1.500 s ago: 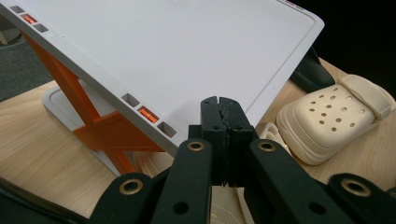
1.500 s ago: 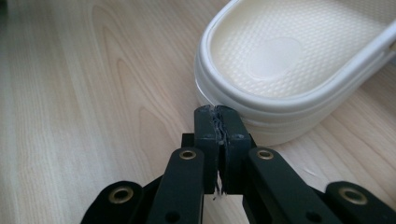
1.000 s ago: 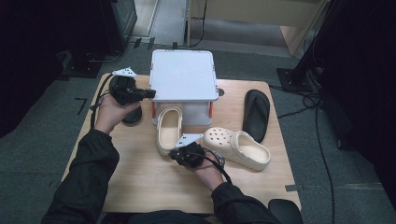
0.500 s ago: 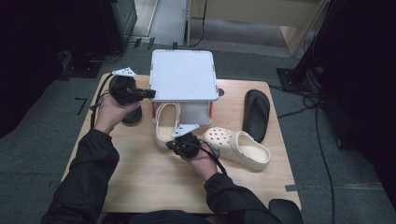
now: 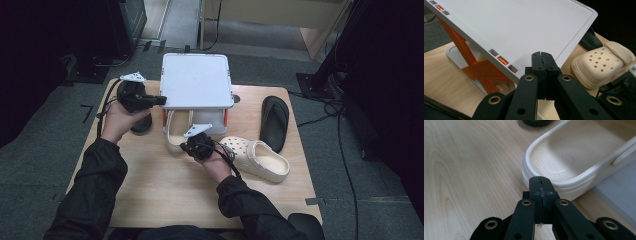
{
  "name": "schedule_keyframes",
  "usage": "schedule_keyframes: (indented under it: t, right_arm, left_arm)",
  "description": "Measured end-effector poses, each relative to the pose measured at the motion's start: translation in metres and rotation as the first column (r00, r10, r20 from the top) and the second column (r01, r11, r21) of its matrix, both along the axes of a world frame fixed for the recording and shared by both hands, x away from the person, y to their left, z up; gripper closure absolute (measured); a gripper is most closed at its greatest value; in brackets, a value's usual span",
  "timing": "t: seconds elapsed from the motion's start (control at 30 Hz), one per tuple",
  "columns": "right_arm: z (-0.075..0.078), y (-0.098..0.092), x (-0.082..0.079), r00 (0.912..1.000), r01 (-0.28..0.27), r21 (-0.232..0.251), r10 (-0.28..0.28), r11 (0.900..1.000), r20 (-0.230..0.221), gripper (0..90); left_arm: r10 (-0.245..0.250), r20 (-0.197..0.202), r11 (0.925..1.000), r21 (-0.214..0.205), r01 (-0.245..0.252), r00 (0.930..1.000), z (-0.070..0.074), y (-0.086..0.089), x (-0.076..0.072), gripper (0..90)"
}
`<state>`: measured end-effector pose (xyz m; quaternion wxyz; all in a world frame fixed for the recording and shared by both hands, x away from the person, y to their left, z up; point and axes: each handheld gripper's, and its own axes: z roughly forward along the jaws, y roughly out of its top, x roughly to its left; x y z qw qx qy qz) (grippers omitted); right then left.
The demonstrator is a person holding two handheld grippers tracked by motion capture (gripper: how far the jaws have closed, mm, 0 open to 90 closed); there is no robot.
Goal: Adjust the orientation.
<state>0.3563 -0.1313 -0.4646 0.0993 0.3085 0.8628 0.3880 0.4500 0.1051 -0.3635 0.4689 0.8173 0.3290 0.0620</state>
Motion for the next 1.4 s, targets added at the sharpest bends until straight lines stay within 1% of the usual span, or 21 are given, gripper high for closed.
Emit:
schedule_keyframes:
  t: [0.07,0.13,0.17,0.2,0.27,0.3,0.43,0.5,0.53,0.57,0.6,0.67,0.73,0.83,0.9,0.93,1.0,1.17,1.2,1.33,1.4]
  right_arm:
    - [0.002,0.000,0.004,0.9999,-0.006,0.014,0.006,0.9999,-0.008,90.0]
    - [0.003,0.001,0.005,1.0000,-0.009,0.002,0.009,1.0000,0.002,90.0]
    - [0.004,0.002,0.006,0.9998,0.004,-0.017,-0.004,0.9998,0.018,90.0]
    - [0.004,0.002,0.007,0.9998,0.007,-0.014,-0.007,0.9999,0.018,90.0]
    - [0.004,0.001,0.008,0.9997,0.024,0.007,-0.024,0.9997,-0.006,90.0]
    - [0.004,0.002,0.007,0.9997,0.023,0.006,-0.023,0.9997,-0.003,90.0]
    - [0.002,0.010,0.001,0.9993,-0.032,-0.007,0.032,0.9994,0.016,89.2]
    - [-0.002,0.016,0.000,0.9991,-0.035,-0.041,0.036,0.9986,0.023,89.6]
    - [-0.002,0.016,0.000,0.9991,-0.035,-0.041,0.036,0.9986,0.023,89.6]
    - [-0.004,0.016,0.002,0.9991,-0.035,-0.042,0.036,0.9985,0.023,90.0]
    - [-0.004,0.016,0.004,0.9994,-0.031,-0.024,0.031,0.9992,0.018,90.0]
    - [-0.004,0.016,0.008,0.9996,-0.014,-0.041,0.015,0.9991,0.024,90.0]
    - [-0.003,0.016,0.013,0.9995,-0.024,-0.029,0.025,0.9993,0.017,90.0]
    - [-0.002,0.019,0.019,0.9994,-0.018,-0.054,0.019,0.9984,0.027,90.0]
    - [-0.002,0.020,0.025,0.9997,-0.014,-0.050,0.015,0.9987,0.019,90.0]
    - [-0.002,0.020,0.028,0.9997,-0.017,-0.028,0.018,0.9995,0.015,89.9]
    - [-0.002,0.023,0.032,0.9999,-0.005,-0.038,0.005,0.9993,0.016,89.9]
    - [-0.003,0.027,0.044,0.9999,0.005,-0.019,-0.005,0.9998,0.010,87.7]
    - [-0.003,0.028,0.045,0.9999,0.011,-0.009,-0.011,0.9999,-0.001,87.1]
    - [0.000,0.026,0.045,0.9987,0.002,0.033,0.000,0.9995,-0.051,83.2]
    - [0.004,0.023,0.040,0.9987,-0.015,0.039,0.017,0.9991,-0.048,80.3]
  left_arm:
    - [0.001,0.000,1.0000,0.003,-0.001,1.0000,0.000,0.000,0.000,90.0]
    - [0.001,-0.002,1.0000,0.002,-0.001,1.0000,0.000,0.000,0.000,90.0]
    - [0.001,-0.003,1.0000,0.001,-0.001,1.0000,0.000,-0.001,0.000,90.0]
    - [0.002,-0.002,1.0000,0.002,-0.002,1.0000,0.000,-0.001,0.000,90.0]
    - [0.001,-0.003,1.0000,0.002,-0.001,1.0000,0.000,0.000,0.000,90.0]
    - [0.000,-0.003,1.0000,0.001,0.000,1.0000,0.000,0.000,0.000,90.0]
    - [-0.002,-0.005,1.0000,0.000,0.002,1.0000,0.000,0.000,0.000,90.0]
    - [-0.001,-0.007,1.0000,-0.002,0.001,1.0000,0.000,0.000,0.000,90.0]
    - [-0.001,-0.007,1.0000,-0.002,0.001,1.0000,0.000,0.000,0.000,90.0]
    - [0.000,-0.008,1.0000,-0.002,0.000,1.0000,0.000,0.000,0.000,90.0]
    - [0.001,-0.009,1.0000,-0.003,-0.001,1.0000,0.000,0.000,0.000,90.0]
    - [0.001,-0.012,1.0000,-0.007,-0.001,0.9999,0.000,0.000,0.001,90.0]
    - [0.000,-0.014,1.0000,-0.008,0.000,0.9999,0.000,0.000,0.001,90.0]
    - [0.001,-0.013,1.0000,-0.007,-0.001,0.9999,0.000,0.000,0.000,90.0]
    - [0.001,-0.013,1.0000,-0.007,-0.001,0.9999,0.000,0.000,0.001,90.0]
    - [0.000,-0.014,1.0000,-0.007,0.000,0.9999,0.000,0.000,0.001,90.0]
    - [0.001,-0.016,1.0000,-0.010,-0.001,0.9999,0.000,0.000,0.001,90.0]
    - [0.005,-0.015,0.9999,-0.013,-0.005,0.9999,0.000,0.001,0.001,90.0]
    - [0.005,-0.015,0.9999,-0.014,-0.005,0.9999,0.000,0.001,0.001,90.0]
    - [0.004,-0.012,0.9999,-0.014,-0.004,0.9999,-0.001,0.001,0.002,90.0]
    - [0.002,-0.013,0.9999,-0.014,-0.002,0.9999,-0.001,0.002,0.002,90.0]
